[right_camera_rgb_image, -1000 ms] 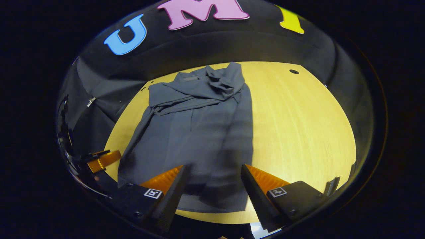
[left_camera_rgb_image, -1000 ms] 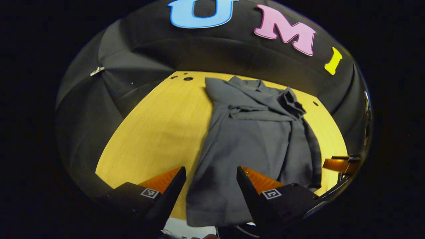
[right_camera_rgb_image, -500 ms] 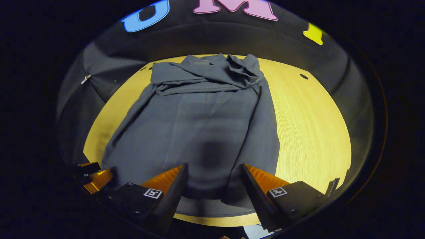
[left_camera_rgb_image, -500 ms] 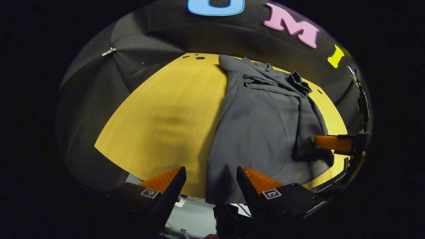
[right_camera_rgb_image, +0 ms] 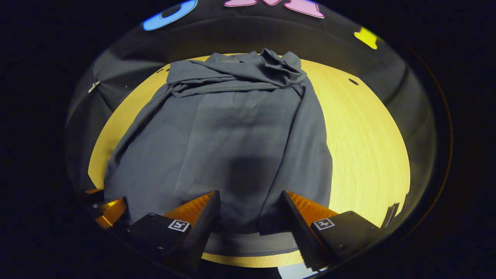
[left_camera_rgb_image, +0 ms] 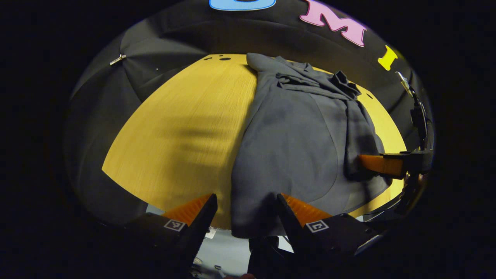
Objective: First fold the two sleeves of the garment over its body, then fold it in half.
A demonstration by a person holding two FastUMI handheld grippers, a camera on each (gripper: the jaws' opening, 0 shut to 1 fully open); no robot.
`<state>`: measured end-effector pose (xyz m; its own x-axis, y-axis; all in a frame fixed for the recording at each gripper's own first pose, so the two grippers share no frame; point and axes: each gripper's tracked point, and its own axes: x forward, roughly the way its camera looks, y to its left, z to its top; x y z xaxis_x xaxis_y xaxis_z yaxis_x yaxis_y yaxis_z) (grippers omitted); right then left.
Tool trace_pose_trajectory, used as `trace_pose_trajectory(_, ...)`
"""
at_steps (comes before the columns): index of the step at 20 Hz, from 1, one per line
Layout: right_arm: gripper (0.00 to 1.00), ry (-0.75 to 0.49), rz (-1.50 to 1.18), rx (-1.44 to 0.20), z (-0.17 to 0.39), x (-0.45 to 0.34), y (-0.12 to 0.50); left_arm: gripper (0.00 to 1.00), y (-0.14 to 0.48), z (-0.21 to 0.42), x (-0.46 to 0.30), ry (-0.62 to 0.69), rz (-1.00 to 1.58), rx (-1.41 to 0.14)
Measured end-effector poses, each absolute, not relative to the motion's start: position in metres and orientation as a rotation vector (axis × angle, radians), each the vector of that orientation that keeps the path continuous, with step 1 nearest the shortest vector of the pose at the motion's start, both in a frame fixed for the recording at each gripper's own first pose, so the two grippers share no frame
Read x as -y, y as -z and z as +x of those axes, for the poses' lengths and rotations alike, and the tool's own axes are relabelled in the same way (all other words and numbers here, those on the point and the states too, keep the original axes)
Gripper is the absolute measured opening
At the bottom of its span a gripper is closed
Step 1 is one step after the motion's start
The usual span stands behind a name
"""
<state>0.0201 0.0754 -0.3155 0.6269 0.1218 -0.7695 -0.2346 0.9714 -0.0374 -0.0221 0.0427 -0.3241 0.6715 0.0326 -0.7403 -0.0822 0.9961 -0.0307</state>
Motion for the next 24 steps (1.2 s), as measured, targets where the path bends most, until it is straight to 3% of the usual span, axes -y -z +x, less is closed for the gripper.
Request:
trace_pose_trajectory(4, 0.73, -0.254, -0.178, -0.875, 0.021, -0.091, 0.318, 0.97, 0.326, -0.019, -0.033, -0.024, 0.001, -0.868)
trace_pose_trajectory(5, 0.58, -0.275, -0.194, -0.879, 0.020, -0.091, 0.318, 0.89, 0.326, -0.018, -0.033, -0.023, 0.000, -0.871)
trace_pose_trajectory(6, 0.59, -0.294, -0.197, -0.876, 0.020, -0.093, 0.316, 0.88, 0.326, -0.018, -0.031, -0.020, -0.009, -0.871)
trace_pose_trajectory(7, 0.43, -0.288, -0.180, -0.873, 0.021, -0.092, 0.317, 0.89, 0.324, -0.017, -0.027, 0.001, -0.002, -0.867)
trace_pose_trajectory(9, 0.13, -0.312, -0.176, -0.880, 0.022, -0.093, 0.316, 0.77, 0.327, -0.017, -0.021, 0.042, 0.027, -0.872)
trace_pose_trajectory(10, 0.13, -0.333, -0.173, -0.885, 0.021, -0.095, 0.315, 0.74, 0.326, -0.016, -0.018, 0.060, 0.027, -0.874)
trace_pose_trajectory(14, 0.09, -0.380, -0.085, -0.940, 0.021, -0.092, 0.312, 0.24, 0.324, -0.008, -0.018, 0.041, -0.043, -0.867)
trace_pose_trajectory(15, 0.09, -0.377, -0.067, -0.944, 0.022, -0.089, 0.310, 0.07, 0.322, -0.008, -0.015, 0.039, -0.090, -0.870)
trace_pose_trajectory(24, 0.09, -0.379, 0.074, -0.880, 0.030, -0.062, 0.256, 0.06, 0.265, -0.002, 0.008, 0.080, -0.309, -0.797)
